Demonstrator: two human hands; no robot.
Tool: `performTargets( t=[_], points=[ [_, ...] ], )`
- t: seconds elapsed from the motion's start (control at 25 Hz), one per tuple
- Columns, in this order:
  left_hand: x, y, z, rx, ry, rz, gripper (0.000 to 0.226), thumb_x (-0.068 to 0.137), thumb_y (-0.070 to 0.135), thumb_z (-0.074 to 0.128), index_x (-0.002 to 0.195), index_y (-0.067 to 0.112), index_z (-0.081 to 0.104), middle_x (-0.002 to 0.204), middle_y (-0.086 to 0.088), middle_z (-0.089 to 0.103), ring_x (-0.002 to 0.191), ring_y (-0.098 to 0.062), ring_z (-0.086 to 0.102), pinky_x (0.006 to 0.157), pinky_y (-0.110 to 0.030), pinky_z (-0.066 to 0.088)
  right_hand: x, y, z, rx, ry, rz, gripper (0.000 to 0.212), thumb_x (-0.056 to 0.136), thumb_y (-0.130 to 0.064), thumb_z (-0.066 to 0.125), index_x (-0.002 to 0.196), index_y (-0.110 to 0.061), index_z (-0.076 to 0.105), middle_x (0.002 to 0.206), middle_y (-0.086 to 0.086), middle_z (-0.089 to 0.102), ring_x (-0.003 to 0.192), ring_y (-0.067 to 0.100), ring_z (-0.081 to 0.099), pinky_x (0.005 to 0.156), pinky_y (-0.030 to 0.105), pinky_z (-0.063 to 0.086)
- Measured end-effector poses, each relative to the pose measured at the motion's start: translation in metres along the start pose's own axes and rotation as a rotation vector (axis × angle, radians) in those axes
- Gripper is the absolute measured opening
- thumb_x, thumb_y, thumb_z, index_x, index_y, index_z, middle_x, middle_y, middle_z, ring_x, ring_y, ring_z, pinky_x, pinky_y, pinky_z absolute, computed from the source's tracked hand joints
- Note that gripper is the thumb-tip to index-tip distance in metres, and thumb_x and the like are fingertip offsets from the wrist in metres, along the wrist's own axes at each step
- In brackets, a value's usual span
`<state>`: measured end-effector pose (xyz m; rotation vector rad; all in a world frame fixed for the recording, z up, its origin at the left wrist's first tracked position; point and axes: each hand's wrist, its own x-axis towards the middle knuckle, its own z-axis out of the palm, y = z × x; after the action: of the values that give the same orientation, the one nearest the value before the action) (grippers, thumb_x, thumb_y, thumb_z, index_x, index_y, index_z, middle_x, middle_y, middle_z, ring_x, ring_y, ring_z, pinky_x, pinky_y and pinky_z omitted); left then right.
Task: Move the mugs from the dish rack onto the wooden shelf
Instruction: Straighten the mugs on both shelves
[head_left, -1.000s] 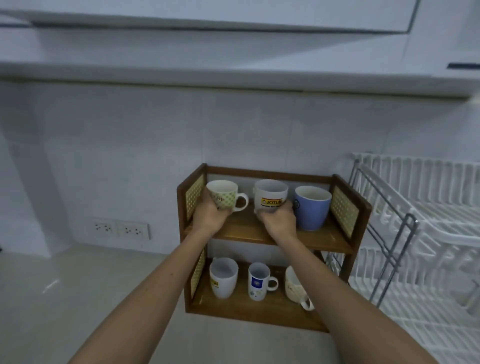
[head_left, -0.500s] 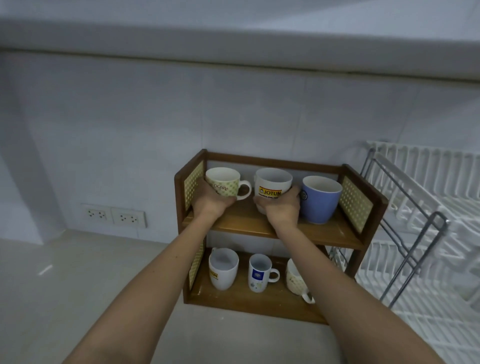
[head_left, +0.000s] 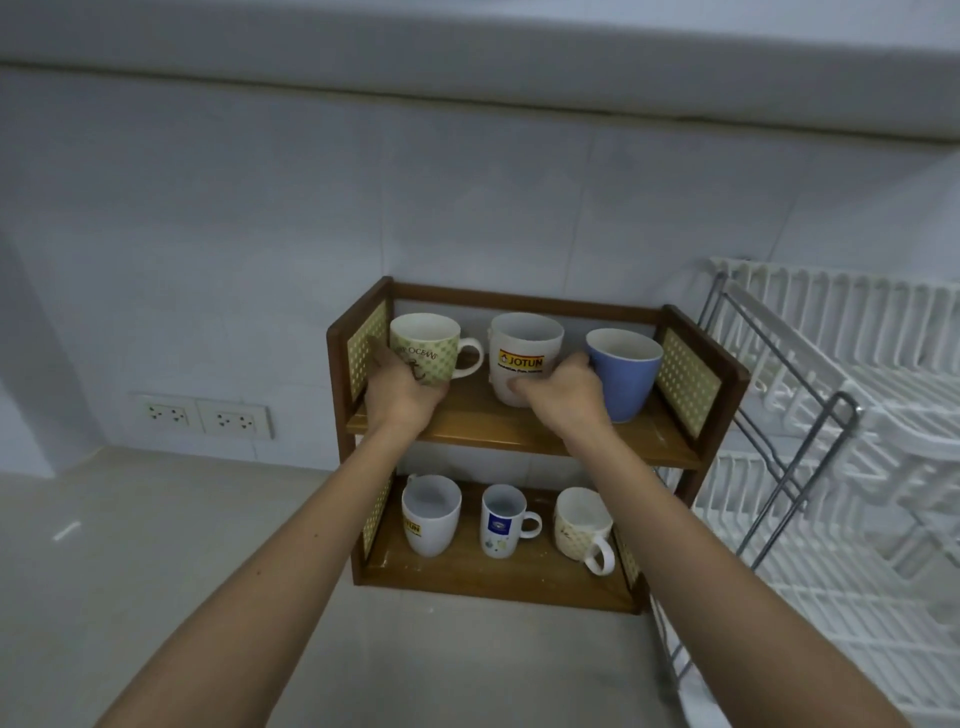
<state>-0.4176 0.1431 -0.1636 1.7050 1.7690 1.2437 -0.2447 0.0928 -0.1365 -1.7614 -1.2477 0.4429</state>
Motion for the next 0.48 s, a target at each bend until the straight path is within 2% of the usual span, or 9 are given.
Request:
performTargets(
  t=[0.08,0.16,0.24,0.28,0.36,0.4,0.48],
  points=[
    [-0.028,0.0,0.004,-0.048,0.081,0.067,0.079,0.08,0.026,0.071,0.14,0.004,0.025,0.138,-0.019,0.042,0.125,-0.035,0.044,0.094,-0.042,0.045,0.0,-0.004,-0.032,-0.01,0.015,-0.061,0.058,0.078,-0.034,0.069,0.124,-0.007,0.047,0.114,0.011,0.061,0.099,0.025,0.061,0.078,0.032,0.052],
    [-0.059,0.001,0.014,0.039,0.116,0.188,0.075,0.086,0.026,0.064,0.145,0.006,0.022,0.145,-0.017,0.035,0.132,-0.032,0.038,0.104,-0.042,0.04,0.012,-0.012,-0.065,-0.039,0.098,-0.118,0.046,0.081,-0.033,0.062,0.121,-0.01,0.055,0.108,0.006,0.063,0.096,0.021,0.06,0.071,0.023,0.046],
    [-0.084,0.005,0.027,0.209,0.082,0.356,0.067,0.092,0.034,0.054,0.146,0.008,0.025,0.15,-0.014,0.032,0.139,-0.029,0.029,0.114,-0.045,0.028,0.033,-0.016,-0.089,-0.28,0.154,-0.151,0.035,0.082,-0.035,0.058,0.106,-0.01,0.062,0.106,0.011,0.064,0.104,0.028,0.059,0.07,0.024,0.041],
    [-0.093,0.008,0.034,0.288,0.05,0.441,0.062,0.094,0.039,0.047,0.145,0.009,0.029,0.151,-0.013,0.033,0.141,-0.027,0.026,0.116,-0.046,0.021,0.044,-0.015,-0.094,-0.458,0.125,-0.138,0.039,0.083,-0.041,0.056,0.104,-0.009,0.061,0.109,0.016,0.062,0.11,0.034,0.056,0.074,0.029,0.043],
    [-0.106,0.014,0.047,0.427,-0.021,0.586,0.061,0.096,0.046,0.035,0.145,0.01,0.032,0.15,-0.01,0.036,0.143,-0.026,0.022,0.116,-0.046,0.012,0.058,-0.009,-0.096,-0.743,-0.009,-0.038,0.07,0.08,-0.062,0.051,0.122,-0.006,0.053,0.13,0.021,0.051,0.124,0.039,0.043,0.095,0.041,0.04],
    [-0.11,0.016,0.052,0.492,-0.051,0.635,0.063,0.096,0.049,0.031,0.145,0.01,0.032,0.151,-0.01,0.036,0.143,-0.025,0.021,0.116,-0.047,0.009,0.061,-0.006,-0.094,-0.812,-0.065,-0.014,0.083,0.078,-0.069,0.048,0.13,-0.006,0.048,0.138,0.021,0.046,0.128,0.039,0.04,0.102,0.043,0.037],
    [-0.115,0.018,0.062,0.606,-0.1,0.674,0.069,0.094,0.056,0.025,0.147,0.011,0.028,0.153,-0.009,0.032,0.144,-0.025,0.018,0.116,-0.047,0.007,0.065,-0.003,-0.089,-0.838,-0.136,-0.024,0.092,0.073,-0.076,0.043,0.133,-0.006,0.048,0.14,0.02,0.047,0.127,0.036,0.044,0.105,0.041,0.037]
  ],
)
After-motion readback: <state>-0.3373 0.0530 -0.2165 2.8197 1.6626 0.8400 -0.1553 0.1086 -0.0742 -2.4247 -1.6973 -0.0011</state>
